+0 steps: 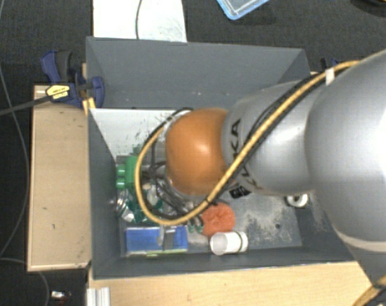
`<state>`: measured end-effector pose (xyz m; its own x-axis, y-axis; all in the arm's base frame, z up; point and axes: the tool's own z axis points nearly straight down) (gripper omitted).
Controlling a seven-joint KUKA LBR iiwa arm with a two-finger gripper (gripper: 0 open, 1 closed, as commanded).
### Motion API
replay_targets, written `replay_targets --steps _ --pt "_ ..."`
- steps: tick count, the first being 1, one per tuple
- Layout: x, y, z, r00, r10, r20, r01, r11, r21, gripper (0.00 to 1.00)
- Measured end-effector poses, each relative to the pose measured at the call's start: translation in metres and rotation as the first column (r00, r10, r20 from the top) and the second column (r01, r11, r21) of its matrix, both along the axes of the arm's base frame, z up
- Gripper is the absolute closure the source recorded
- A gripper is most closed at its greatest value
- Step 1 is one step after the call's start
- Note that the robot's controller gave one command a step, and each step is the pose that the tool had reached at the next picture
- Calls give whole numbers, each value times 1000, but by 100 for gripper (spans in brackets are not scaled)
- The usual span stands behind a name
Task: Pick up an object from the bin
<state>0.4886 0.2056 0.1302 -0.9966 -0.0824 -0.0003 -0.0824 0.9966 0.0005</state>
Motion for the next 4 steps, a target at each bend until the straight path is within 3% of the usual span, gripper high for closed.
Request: replay_targets --steps 1,2,3,4 --pt "-2 -10 -21 989 151 0 -151 989 0 0" --pt "5 -11 -38 984 180 3 -180 984 1 0" --pt "7 -35 -37 965 261 4 -261 965 2 0" --pt "-3 -47 -18 987 160 -1 -160 987 2 0"
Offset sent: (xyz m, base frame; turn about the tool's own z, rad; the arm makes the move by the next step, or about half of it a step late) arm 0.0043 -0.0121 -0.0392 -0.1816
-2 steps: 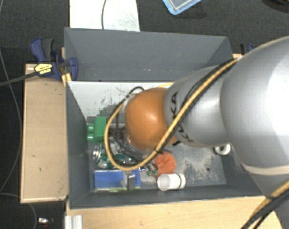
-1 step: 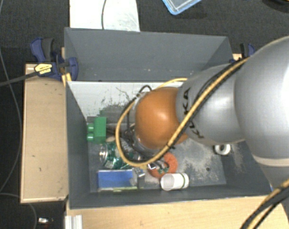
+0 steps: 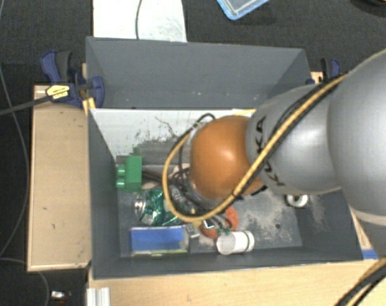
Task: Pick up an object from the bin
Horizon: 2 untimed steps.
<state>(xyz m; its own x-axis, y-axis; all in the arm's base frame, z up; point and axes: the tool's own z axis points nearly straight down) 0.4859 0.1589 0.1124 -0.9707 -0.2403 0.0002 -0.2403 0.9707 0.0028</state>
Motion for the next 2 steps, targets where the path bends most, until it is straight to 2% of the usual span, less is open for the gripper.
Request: replay_targets --steps 2 --pt "0 0 -1 1000 -2 -1 2 1000 0 0"
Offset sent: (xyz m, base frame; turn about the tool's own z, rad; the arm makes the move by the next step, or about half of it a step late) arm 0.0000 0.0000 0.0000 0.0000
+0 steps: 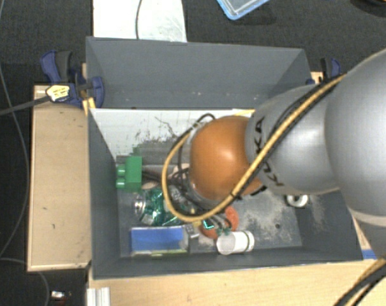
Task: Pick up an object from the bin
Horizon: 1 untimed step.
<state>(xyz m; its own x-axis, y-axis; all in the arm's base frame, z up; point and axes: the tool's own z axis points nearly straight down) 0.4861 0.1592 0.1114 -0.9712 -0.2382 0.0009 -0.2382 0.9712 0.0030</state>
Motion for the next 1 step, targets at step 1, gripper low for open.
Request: replay_targets --steps 1 --pt "0 0 0 1000 -2 0 2 1000 0 0"
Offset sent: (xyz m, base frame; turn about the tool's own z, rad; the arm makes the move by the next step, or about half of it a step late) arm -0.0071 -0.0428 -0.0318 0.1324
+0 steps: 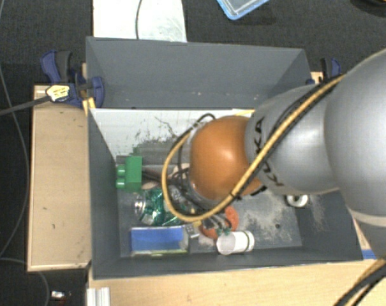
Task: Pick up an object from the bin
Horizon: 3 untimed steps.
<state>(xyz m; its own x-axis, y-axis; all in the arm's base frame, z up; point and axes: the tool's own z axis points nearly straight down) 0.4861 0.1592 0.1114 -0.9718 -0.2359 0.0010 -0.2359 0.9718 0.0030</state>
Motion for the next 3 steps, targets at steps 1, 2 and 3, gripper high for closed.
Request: replay_targets --steps 1,2,3 --pt "-3 -24 -17 997 -72 6 72 997 4 0" --pt "-6 -42 -31 992 -129 0 129 992 1 0" --pt "-6 -42 -31 991 -132 1 132 991 2 0"
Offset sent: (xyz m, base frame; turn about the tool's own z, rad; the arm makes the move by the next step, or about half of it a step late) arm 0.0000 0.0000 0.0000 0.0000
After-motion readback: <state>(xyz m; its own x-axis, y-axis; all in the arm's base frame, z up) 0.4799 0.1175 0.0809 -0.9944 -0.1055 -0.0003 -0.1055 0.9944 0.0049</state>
